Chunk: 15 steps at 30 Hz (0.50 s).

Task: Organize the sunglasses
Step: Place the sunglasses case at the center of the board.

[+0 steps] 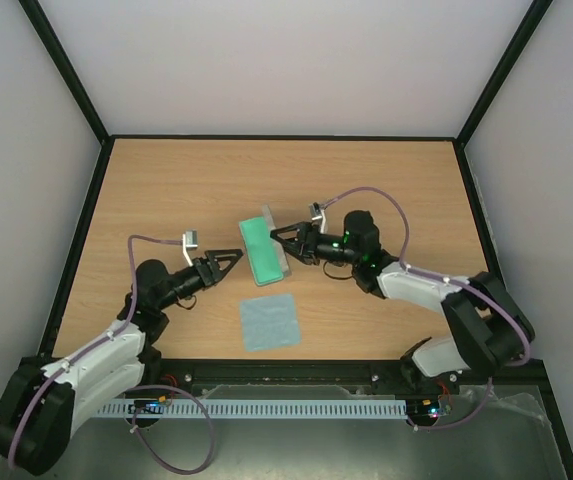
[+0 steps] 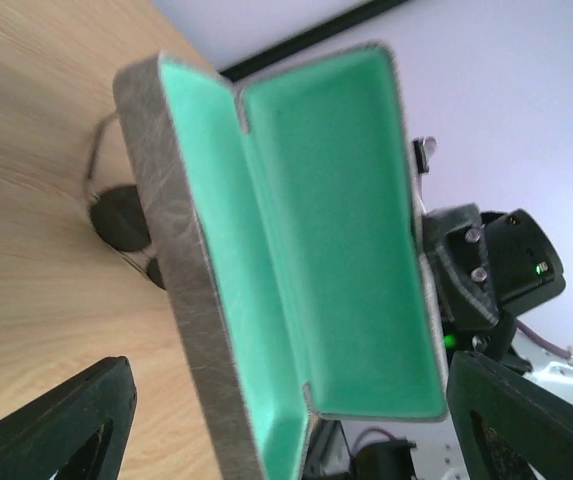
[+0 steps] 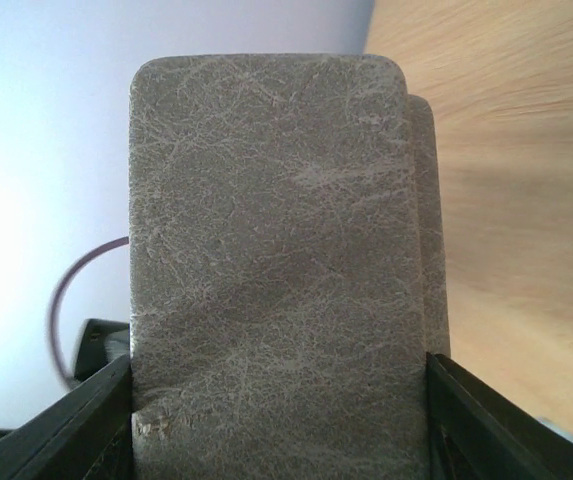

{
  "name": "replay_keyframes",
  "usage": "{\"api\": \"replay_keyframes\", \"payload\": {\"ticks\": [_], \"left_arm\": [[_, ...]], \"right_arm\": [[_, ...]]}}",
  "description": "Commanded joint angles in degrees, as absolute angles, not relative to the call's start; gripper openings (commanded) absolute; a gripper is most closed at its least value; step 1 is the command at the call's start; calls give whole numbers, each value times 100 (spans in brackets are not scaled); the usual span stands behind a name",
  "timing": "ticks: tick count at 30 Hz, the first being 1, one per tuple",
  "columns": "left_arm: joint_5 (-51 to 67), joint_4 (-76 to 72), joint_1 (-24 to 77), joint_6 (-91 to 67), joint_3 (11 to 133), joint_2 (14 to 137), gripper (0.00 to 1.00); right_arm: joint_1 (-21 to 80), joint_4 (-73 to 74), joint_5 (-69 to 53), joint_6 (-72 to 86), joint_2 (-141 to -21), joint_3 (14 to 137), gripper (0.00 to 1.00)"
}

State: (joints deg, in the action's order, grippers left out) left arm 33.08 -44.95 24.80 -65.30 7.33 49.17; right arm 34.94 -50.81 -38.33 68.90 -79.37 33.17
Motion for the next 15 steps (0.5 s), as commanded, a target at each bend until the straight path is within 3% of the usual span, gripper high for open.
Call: {"api": "replay_keyframes", "payload": {"ticks": [1, 7, 15], "left_arm": [[3443, -3729, 1936, -6319, 840, 4755, 88], [3635, -3654, 1419, -6335, 547, 4791, 87], [3614, -3760, 1251, -6149, 495, 5180, 87]], "right_arm": [[3515, -4538, -3653, 6122, -8738, 3773, 6], [3515, -5059, -3894, 6311, -10369, 4560, 8], [3550, -4652, -3881, 6197, -11306, 5413, 17]]}}
